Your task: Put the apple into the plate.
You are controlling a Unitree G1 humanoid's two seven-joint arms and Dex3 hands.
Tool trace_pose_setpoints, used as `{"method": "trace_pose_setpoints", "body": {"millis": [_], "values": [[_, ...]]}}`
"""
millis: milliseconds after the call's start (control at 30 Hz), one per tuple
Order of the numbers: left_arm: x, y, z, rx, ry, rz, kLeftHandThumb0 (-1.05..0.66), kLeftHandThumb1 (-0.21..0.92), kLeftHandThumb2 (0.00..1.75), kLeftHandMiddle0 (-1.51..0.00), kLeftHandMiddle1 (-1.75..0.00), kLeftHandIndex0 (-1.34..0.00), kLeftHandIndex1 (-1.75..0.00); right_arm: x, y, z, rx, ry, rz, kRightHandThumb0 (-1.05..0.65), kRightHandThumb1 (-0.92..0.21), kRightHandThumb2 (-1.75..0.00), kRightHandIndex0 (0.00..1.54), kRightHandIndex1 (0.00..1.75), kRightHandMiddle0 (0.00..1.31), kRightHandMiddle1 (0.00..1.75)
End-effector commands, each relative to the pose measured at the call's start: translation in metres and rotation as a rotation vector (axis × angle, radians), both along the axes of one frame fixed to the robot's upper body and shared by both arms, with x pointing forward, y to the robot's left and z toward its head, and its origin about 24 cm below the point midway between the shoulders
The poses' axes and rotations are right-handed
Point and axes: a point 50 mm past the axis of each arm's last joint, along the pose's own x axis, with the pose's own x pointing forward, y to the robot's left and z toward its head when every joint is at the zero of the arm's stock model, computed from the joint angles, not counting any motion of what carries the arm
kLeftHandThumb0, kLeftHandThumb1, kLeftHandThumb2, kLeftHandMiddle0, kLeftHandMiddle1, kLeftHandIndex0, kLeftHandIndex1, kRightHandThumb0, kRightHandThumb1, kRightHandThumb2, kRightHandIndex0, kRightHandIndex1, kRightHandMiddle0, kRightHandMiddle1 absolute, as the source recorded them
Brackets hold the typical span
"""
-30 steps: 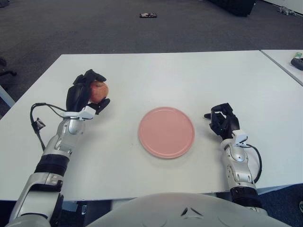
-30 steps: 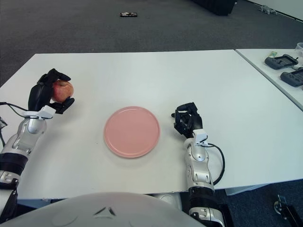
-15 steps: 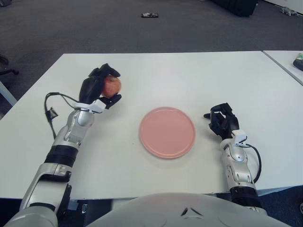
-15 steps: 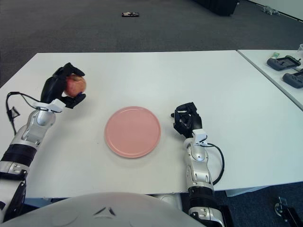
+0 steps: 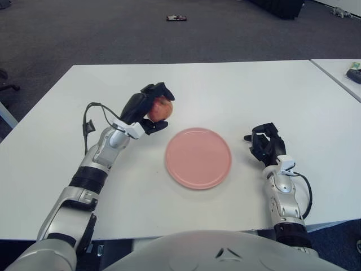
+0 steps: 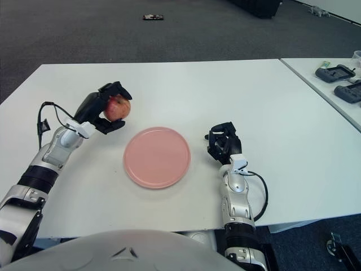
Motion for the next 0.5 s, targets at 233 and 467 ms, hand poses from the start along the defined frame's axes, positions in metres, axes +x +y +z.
{"method": "trace_pose_setpoints", "body": {"millis": [233, 467], "values": [[0.004, -0.033, 0.001, 0.065, 0.047, -0.209, -0.49, 0.25, 1.4, -1.26, -1.75, -0.66, -1.75, 0.002, -0.001, 0.004, 0.003, -0.008, -0.016, -0.37, -0.76, -0.75, 0.49, 1.25, 0.28, 1.75], [-0.001, -0.047, -0.006, 0.077, 0.074, -0.3, -0.49, 0.25, 1.4, -1.25, -1.75, -0.66, -1.75, 0.001, -0.001, 0.004, 0.008, -0.008, -0.018, -0.37, -0.76, -0.75, 0.49, 1.26, 0.28, 1.75]]}}
